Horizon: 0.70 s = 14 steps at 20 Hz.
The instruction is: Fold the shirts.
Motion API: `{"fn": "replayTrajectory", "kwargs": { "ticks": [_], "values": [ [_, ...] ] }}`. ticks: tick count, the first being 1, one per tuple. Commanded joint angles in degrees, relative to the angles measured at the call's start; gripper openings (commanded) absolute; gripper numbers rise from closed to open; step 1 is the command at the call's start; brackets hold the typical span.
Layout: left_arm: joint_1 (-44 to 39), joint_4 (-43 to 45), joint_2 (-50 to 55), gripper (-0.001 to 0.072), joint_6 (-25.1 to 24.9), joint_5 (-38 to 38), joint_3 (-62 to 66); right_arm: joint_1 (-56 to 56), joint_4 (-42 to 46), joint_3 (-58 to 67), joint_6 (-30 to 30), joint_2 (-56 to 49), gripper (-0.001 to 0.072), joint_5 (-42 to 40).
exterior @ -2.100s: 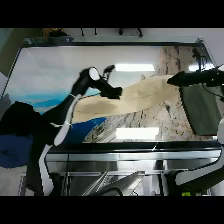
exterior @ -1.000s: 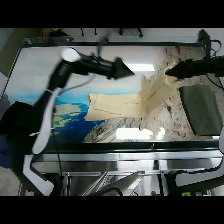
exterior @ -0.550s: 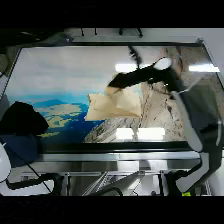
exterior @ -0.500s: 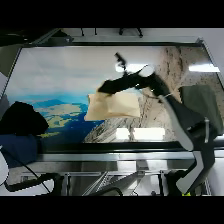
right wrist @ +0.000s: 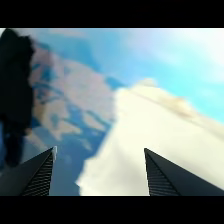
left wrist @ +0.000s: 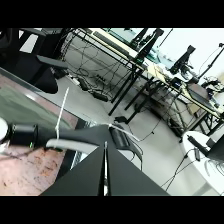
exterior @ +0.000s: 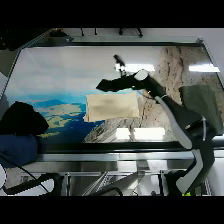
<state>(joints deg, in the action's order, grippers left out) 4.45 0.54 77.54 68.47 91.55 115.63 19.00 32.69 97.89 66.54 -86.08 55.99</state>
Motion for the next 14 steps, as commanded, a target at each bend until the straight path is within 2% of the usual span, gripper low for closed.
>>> {"fn": "replayTrajectory", "kwargs": {
  "ticks": [1,3,8,14],
  "values": [
    [0.1,-0.1,-0.1,0.0018,-0.1,0.2,0.0,-12.3,14.3,-0.1,9.0,3.8,0.0616,13.3],
    [0.1,-0.1,-0.1,0.0018,-0.1,0.2,0.0,-17.6,19.9,-2.3,10.1,3.7,0.0616,17.0],
    [0.1,-0.1,-0.1,0.0018,-0.1,0.2,0.0,-21.3,19.6,-12.9,6.9,0.7,0.0616,15.1],
    [0.1,-0.1,-0.1,0.0018,-0.1,2.1,0.0,-18.1,6.1,-13.8,1.7,-6.3,0.0612,15.4]
  ]
}}
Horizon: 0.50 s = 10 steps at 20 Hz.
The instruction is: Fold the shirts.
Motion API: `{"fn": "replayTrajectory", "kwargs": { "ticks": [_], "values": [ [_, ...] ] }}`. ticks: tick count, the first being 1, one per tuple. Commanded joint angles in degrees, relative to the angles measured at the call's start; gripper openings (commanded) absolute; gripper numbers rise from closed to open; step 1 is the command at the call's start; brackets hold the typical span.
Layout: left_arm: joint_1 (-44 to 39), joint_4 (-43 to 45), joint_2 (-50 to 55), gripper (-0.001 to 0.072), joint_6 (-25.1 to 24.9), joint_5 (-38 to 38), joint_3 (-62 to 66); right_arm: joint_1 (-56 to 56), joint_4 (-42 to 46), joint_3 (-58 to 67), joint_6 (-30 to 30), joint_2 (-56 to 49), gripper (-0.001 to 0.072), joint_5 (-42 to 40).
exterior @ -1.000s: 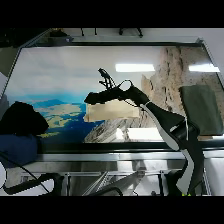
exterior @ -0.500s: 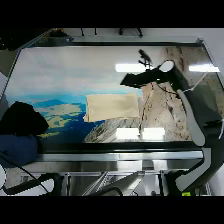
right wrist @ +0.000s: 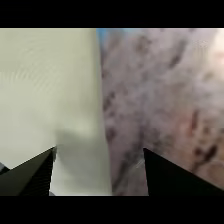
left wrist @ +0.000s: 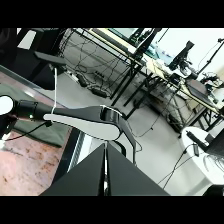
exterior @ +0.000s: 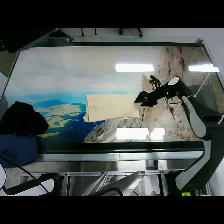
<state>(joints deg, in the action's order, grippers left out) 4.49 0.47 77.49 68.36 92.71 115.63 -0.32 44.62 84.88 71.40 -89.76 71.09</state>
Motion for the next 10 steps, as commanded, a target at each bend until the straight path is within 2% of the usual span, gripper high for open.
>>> {"fn": "replayTrajectory", "kwargs": {
  "ticks": [1,2,3,4,5,6,10],
  "values": [
    [0.1,0.0,-0.1,0.0018,0.0,1.1,0.0,2.1,-6.8,-0.8,-4.0,-2.8,0.0611,-0.2],
    [0.1,0.0,0.0,0.0018,0.0,1.3,0.0,3.0,-7.0,-0.8,-4.2,-2.8,0.0568,-1.0],
    [0.1,0.0,0.0,0.0018,0.0,1.4,0.0,3.9,-7.3,-0.8,-4.7,-2.8,0.0417,-1.7],
    [0.1,0.0,0.0,0.0018,0.0,1.5,0.0,4.4,-8.6,-0.8,-6.1,-2.8,0.0227,-1.8],
    [0.1,0.0,0.0,0.0019,0.0,1.6,0.0,4.7,-11.0,-0.8,-7.3,-2.7,0.0066,-1.4],
    [0.1,0.0,0.0,0.0018,0.0,1.7,0.0,4.7,-14.6,-0.7,-9.4,-2.3,0.0018,-0.3],
    [0.1,0.0,-0.1,0.0018,0.1,1.7,0.0,-0.3,-22.6,2.7,-11.4,4.1,0.0019,0.9]
  ]
}}
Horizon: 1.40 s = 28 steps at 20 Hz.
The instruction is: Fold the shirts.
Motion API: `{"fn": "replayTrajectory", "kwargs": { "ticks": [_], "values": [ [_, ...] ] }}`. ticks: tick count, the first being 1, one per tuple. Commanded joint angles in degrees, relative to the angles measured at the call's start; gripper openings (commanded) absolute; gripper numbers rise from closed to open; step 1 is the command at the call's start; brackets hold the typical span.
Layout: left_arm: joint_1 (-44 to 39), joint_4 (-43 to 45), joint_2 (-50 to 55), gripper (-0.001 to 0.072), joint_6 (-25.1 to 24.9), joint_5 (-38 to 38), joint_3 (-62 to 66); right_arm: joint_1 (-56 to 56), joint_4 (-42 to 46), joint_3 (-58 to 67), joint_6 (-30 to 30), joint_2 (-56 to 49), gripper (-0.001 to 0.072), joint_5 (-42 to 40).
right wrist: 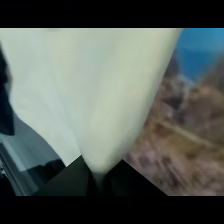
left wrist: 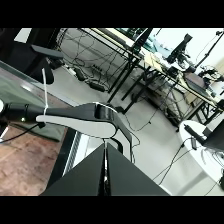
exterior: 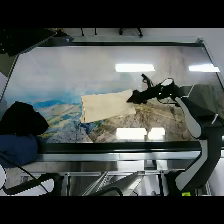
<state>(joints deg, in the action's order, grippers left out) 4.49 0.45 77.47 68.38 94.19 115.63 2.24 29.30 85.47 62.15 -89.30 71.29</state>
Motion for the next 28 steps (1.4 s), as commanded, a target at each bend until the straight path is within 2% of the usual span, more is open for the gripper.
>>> {"fn": "replayTrajectory", "kwargs": {
  "ticks": [1,4,7,11,16,23,25,28],
  "values": [
    [0.1,0.0,0.0,0.0018,0.0,0.2,0.0,-5.6,-9.6,3.7,-1.5,5.6,0.0019,0.5],
    [0.1,0.0,0.0,0.0018,0.0,0.3,0.0,-14.3,-11.0,7.5,4.4,10.3,0.0019,-4.3],
    [0.1,0.0,0.0,0.0018,0.0,0.3,0.0,-24.0,-11.1,10.2,5.9,13.0,0.0019,-9.2],
    [0.1,0.0,0.0,0.0018,0.0,1.4,0.0,-36.8,-11.2,12.9,10.1,13.8,0.0019,-10.0],
    [0.1,0.0,0.0,0.0019,0.0,2.5,0.0,-48.4,-11.1,14.1,13.1,13.8,0.0019,-6.1],
    [0.1,0.0,0.0,0.0019,0.0,2.8,0.0,-57.3,-10.7,14.1,15.3,16.9,0.0019,-0.7],
    [0.1,0.0,0.0,0.0019,0.0,2.8,0.0,-59.8,-8.6,14.1,16.2,17.9,0.0019,3.5],
    [0.1,0.0,0.0,0.0018,0.0,2.7,0.0,-60.8,-0.1,13.4,18.8,18.3,0.0019,8.8]
  ]
}}
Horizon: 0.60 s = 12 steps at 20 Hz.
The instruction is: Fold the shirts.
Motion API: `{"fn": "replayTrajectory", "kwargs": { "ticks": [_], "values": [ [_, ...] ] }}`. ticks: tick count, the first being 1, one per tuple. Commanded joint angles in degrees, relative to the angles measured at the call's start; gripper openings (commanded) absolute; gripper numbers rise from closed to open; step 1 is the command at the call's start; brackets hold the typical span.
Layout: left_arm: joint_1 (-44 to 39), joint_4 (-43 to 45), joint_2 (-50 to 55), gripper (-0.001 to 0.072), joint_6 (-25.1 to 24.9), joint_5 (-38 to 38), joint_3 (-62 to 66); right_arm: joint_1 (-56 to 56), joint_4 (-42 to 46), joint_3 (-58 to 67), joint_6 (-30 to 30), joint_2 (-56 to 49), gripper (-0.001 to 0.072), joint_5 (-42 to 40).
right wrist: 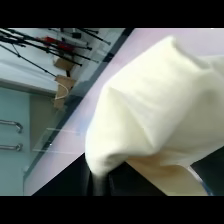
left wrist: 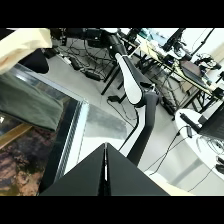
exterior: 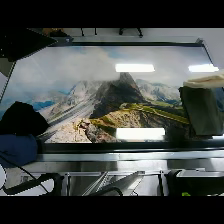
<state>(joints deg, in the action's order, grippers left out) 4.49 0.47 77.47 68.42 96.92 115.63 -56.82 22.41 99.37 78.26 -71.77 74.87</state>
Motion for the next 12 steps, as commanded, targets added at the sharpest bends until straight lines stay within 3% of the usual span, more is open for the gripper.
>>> {"fn": "replayTrajectory", "kwargs": {
  "ticks": [1,5,7,10,12],
  "values": [
    [0.1,0.0,0.0,0.0019,0.0,0.1,0.0,-1.7,9.9,-1.6,4.0,1.3,0.0019,5.7],
    [0.1,0.0,0.0,0.0018,0.0,0.5,0.0,-1.8,15.3,-6.7,7.5,2.5,0.0046,10.8],
    [0.1,0.0,0.0,0.0019,0.0,0.6,0.0,-1.7,24.5,-7.2,13.8,2.5,0.0459,16.6],
    [0.1,0.0,0.0,0.0018,0.0,0.5,0.0,-1.8,41.4,-7.1,22.4,3.5,0.0457,25.9],
    [0.1,0.0,0.0,0.0018,0.0,0.5,0.0,-1.8,47.1,-7.1,23.6,4.9,0.0457,26.8]
  ]
}}
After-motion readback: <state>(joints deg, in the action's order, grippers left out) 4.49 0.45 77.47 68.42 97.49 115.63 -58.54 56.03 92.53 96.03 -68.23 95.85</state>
